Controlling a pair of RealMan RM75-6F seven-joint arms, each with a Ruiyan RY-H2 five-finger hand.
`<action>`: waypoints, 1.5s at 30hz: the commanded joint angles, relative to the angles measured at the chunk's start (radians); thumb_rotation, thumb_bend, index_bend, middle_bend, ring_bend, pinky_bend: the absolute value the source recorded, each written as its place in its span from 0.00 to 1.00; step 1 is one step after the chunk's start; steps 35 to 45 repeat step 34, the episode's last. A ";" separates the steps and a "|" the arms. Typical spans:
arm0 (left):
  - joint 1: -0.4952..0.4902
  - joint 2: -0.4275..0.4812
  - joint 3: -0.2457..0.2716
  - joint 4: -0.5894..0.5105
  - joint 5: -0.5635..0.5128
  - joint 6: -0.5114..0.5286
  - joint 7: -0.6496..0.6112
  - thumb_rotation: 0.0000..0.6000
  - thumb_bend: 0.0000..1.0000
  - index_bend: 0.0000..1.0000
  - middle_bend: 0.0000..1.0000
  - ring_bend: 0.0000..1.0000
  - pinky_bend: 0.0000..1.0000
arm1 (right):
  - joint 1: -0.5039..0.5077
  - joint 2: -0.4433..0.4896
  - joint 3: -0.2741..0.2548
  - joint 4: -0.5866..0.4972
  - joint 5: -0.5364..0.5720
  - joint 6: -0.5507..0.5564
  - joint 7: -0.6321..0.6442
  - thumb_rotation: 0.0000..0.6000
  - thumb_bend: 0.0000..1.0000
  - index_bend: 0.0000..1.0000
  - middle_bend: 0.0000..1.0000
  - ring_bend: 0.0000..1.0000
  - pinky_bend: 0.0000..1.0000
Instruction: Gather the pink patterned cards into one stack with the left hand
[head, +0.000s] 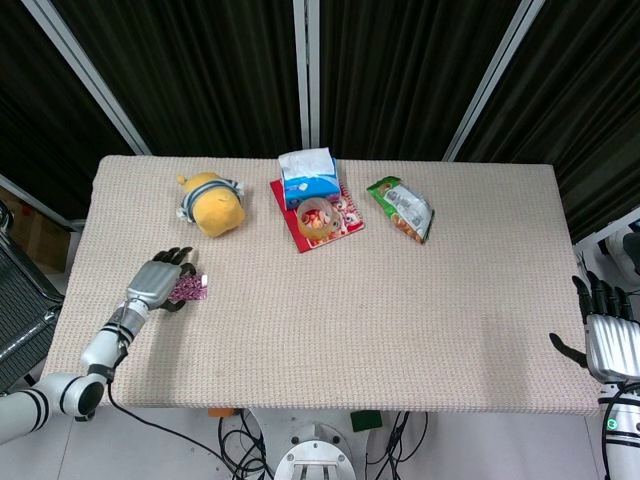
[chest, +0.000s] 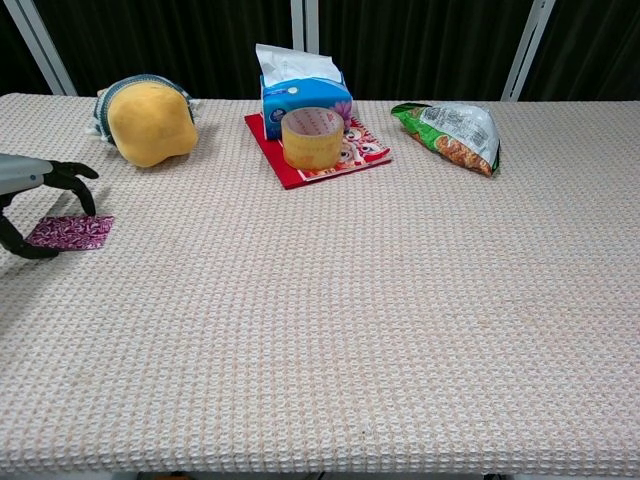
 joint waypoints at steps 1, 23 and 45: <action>0.000 0.002 0.001 -0.003 0.000 -0.003 -0.005 1.00 0.23 0.17 0.01 0.00 0.10 | 0.000 -0.001 0.000 0.001 0.001 -0.001 0.001 0.92 0.49 0.00 0.00 0.00 0.00; 0.381 0.152 0.083 -0.063 0.429 0.824 -0.166 0.21 0.10 0.07 0.00 0.00 0.15 | -0.037 -0.016 -0.023 0.088 -0.019 0.026 0.073 0.92 0.49 0.00 0.00 0.00 0.00; 0.485 0.246 0.127 -0.112 0.419 0.847 -0.184 0.05 0.12 0.07 0.00 0.00 0.14 | -0.067 -0.018 -0.024 0.122 -0.072 0.091 0.130 0.92 0.49 0.00 0.00 0.00 0.00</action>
